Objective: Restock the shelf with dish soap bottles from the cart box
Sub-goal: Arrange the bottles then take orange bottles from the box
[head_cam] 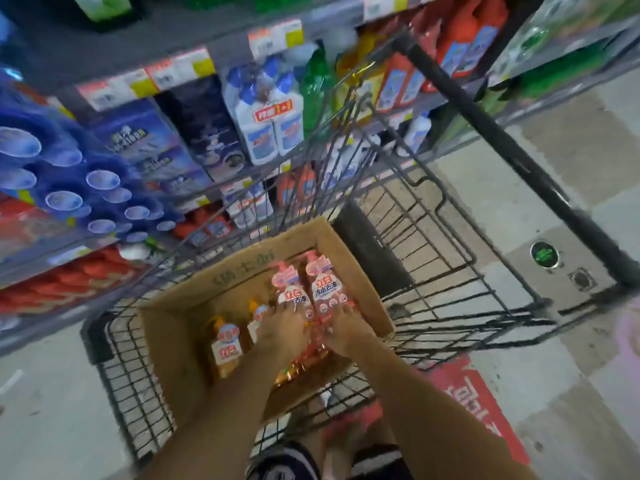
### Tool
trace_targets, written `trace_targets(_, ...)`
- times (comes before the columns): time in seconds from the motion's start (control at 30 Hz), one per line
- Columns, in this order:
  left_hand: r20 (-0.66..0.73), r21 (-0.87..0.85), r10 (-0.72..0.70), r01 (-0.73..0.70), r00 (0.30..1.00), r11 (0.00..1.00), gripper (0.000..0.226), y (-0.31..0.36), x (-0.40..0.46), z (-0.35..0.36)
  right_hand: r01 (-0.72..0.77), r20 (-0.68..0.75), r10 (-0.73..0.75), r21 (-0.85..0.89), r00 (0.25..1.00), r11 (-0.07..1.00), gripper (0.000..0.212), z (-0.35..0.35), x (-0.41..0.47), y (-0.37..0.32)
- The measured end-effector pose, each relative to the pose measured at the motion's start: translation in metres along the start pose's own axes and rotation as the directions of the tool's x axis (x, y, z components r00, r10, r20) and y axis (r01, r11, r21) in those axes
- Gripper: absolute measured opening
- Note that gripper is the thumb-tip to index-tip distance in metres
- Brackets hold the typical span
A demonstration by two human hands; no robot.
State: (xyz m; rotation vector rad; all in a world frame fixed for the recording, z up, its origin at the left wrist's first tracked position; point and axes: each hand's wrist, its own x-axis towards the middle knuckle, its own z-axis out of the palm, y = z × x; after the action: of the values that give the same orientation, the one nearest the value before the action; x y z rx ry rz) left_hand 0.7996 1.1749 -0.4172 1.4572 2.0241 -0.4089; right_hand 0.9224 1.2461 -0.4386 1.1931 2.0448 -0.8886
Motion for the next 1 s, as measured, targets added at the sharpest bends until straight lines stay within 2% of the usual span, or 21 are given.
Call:
trace_targets(0.07, 0.045, -0.059, -0.036, 0.039, 0.998, 0.997, 0.053, -0.002, 0.018, 0.014, 0.008, 0.029, -0.007, -0.028, 1.000, 1.000, 0.087, 0.006, 0.027, 0.010)
trace_targets(0.2, 0.148, -0.272, -0.192, 0.226, 0.970, 0.935, 0.052, -0.006, 0.050, 0.040, -0.049, 0.093, 0.048, 0.011, 0.995, 0.999, 0.087, 0.013, 0.078, 0.023)
trace_targets(0.27, 0.198, -0.402, -0.304, 0.360, 0.932, 0.842, 0.051, -0.007, 0.062, 0.050, -0.088, 0.118, 0.078, 0.080, 0.990, 0.993, 0.088, 0.024, 0.099, 0.028)
trace_targets(0.33, 0.295, -0.533, -0.382, 0.482, 0.876, 0.695, 0.053, -0.008, 0.074, 0.067, -0.152, 0.077, 0.141, 0.171, 0.987, 0.973, 0.103, 0.036, 0.109, 0.034)
trace_targets(0.43, 0.352, -0.637, -0.468, 0.574, 0.811, 0.515, 0.072, -0.015, 0.092, 0.097, -0.208, -0.018, 0.216, 0.201, 0.976, 0.957, 0.106, 0.050, 0.109, 0.035)
trace_targets(0.53, 0.415, -0.694, -0.477, 0.608, 0.775, 0.385, 0.077, -0.027, 0.108, 0.118, -0.263, -0.087, 0.272, 0.102, 0.958, 0.959, 0.096, 0.056, 0.119, 0.029)
trace_targets(0.63, 0.412, -0.763, -0.484, 0.582, 0.772, 0.280, 0.086, -0.046, 0.112, 0.130, -0.294, -0.043, 0.301, 0.126, 0.953, 0.947, 0.101, 0.062, 0.131, 0.025)
trace_targets(0.73, 0.440, -0.784, -0.451, 0.577, 0.777, 0.229, 0.071, -0.062, 0.112, 0.135, -0.306, 0.039, 0.314, 0.363, 0.949, 0.880, 0.106, 0.065, 0.142, 0.034)
trace_targets(0.8, 0.443, -0.797, -0.425, 0.564, 0.789, 0.216, 0.074, -0.068, 0.116, 0.136, -0.307, 0.092, 0.306, 0.528, 0.948, 0.792, 0.107, 0.062, 0.145, 0.039)
trace_targets(0.9, 0.462, -0.810, -0.357, 0.550, 0.812, 0.203, 0.075, -0.076, 0.120, 0.144, -0.304, 0.143, 0.271, 0.552, 0.952, 0.777, 0.101, 0.059, 0.151, 0.044)
trace_targets(1.0, 0.509, -0.809, -0.259, 0.559, 0.821, 0.182, 0.057, -0.081, 0.116, 0.152, -0.257, 0.212, 0.168, 0.525, 0.963, 0.811, 0.075, 0.057, 0.161, 0.048)
